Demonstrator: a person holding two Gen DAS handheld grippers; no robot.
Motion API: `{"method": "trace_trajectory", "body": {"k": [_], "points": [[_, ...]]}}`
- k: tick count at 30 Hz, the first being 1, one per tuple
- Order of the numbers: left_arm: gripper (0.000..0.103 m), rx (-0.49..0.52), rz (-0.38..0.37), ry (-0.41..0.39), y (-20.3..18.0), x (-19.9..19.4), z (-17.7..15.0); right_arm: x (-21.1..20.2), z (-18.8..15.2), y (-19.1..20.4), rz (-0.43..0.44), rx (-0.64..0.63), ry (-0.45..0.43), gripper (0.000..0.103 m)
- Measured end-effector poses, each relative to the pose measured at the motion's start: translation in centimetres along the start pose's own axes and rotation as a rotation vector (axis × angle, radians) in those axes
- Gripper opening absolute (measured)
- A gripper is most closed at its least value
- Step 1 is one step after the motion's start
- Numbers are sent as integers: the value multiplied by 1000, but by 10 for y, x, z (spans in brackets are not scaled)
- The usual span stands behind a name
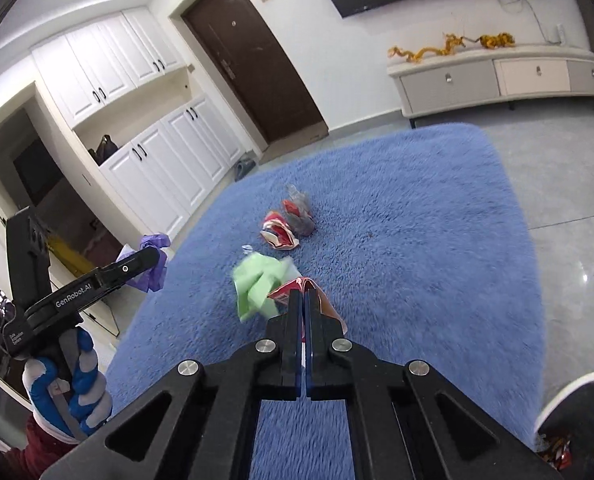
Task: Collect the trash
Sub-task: 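Grasp the pink printed wrapper with the right tool while the left tool grasps the purple bag, then carry both wrappers to the trash bin and open both tools to drop them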
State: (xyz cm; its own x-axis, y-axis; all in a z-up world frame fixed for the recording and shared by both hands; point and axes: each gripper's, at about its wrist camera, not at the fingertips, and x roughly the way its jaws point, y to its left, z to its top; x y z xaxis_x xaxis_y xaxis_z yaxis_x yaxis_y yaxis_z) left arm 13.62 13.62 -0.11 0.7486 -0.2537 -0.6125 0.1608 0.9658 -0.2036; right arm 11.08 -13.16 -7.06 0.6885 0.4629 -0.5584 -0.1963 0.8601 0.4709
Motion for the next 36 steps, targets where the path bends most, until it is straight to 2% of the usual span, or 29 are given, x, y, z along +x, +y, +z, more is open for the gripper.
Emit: {"method": "trace_trajectory", "body": {"k": [8, 11, 17, 22, 29, 36], "points": [[38, 79, -80, -17, -58, -28, -8, -75, -11, 2, -14, 13, -112, 1], [38, 127, -149, -11, -93, -33, -14, -109, -17, -6, -41, 22, -159, 1], [38, 237, -284, 33, -167, -33, -32, -183, -38, -35, -129, 70, -260, 1], [38, 343, -378, 114, -239, -15, -56, -228, -61, -74, -251, 122, -300, 1], [38, 501, -454, 248, -320, 18, -105, -242, -94, -143, -378, 272, -261, 1], [40, 544, -499, 362, -368, 59, -131, -223, -121, -209, -420, 416, -185, 4]]}}
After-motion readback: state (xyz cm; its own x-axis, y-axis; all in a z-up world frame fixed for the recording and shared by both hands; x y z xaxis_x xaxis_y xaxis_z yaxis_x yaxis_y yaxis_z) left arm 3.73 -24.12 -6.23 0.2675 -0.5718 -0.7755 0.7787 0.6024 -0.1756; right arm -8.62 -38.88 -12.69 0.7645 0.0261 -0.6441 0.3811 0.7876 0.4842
